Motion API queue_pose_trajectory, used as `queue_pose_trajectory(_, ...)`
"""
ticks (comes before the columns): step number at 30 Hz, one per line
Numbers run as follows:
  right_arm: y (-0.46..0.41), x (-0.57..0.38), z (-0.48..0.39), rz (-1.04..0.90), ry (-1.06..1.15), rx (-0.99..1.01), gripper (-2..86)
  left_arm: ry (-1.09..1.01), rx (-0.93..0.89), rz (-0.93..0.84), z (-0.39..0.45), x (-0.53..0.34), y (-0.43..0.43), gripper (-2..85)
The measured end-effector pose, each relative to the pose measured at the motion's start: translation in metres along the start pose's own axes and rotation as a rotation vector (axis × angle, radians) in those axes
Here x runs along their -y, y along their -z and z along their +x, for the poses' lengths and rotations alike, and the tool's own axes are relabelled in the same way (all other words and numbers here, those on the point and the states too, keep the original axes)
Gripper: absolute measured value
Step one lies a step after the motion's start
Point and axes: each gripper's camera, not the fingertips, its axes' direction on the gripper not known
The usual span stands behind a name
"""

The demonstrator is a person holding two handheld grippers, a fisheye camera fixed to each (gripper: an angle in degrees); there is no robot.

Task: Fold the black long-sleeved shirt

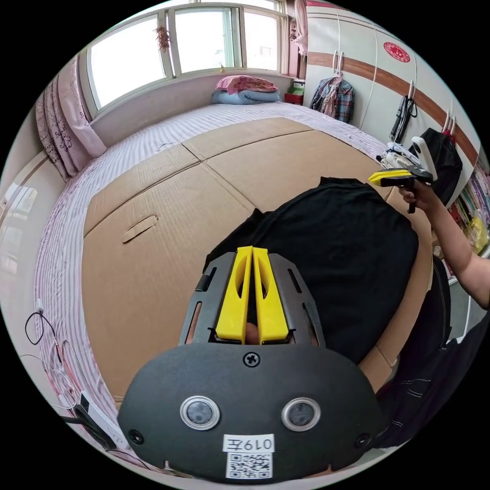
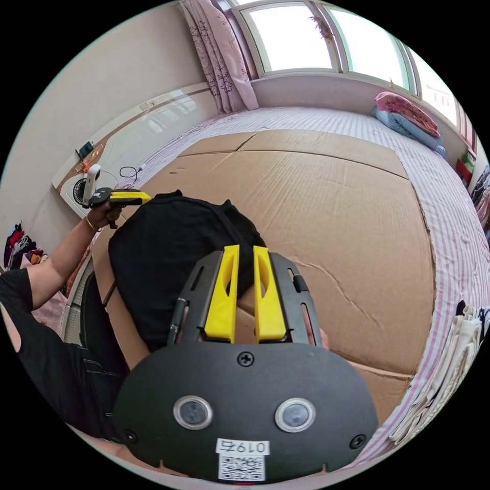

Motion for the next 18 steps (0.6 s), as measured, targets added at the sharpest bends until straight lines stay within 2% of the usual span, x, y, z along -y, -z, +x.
queue_pose_trajectory(5, -0.002, 0.006, -0.001, -0.045, 0.003, -0.054, 5.5, 0.214, -0.013, 0.019, -0.055, -0.046, -0.001, 2.2)
queue_pose_trajectory(9, 0.000, 0.009, 0.004, -0.046, -0.020, -0.054, 4.1, 0.402, -0.119, 0.024, -0.105, -0.096, -0.015, 5.4)
queue_pose_trajectory(13, 0.001, 0.012, 0.003, -0.056, -0.016, -0.063, -0.1, 0.429, -0.140, 0.000, -0.117, -0.118, -0.031, 5.7)
queue_pose_trajectory(18, 0.005, 0.015, 0.001, -0.054, 0.017, -0.088, -0.9, 0.383, -0.153, -0.013, -0.110, -0.125, -0.048, 2.3)
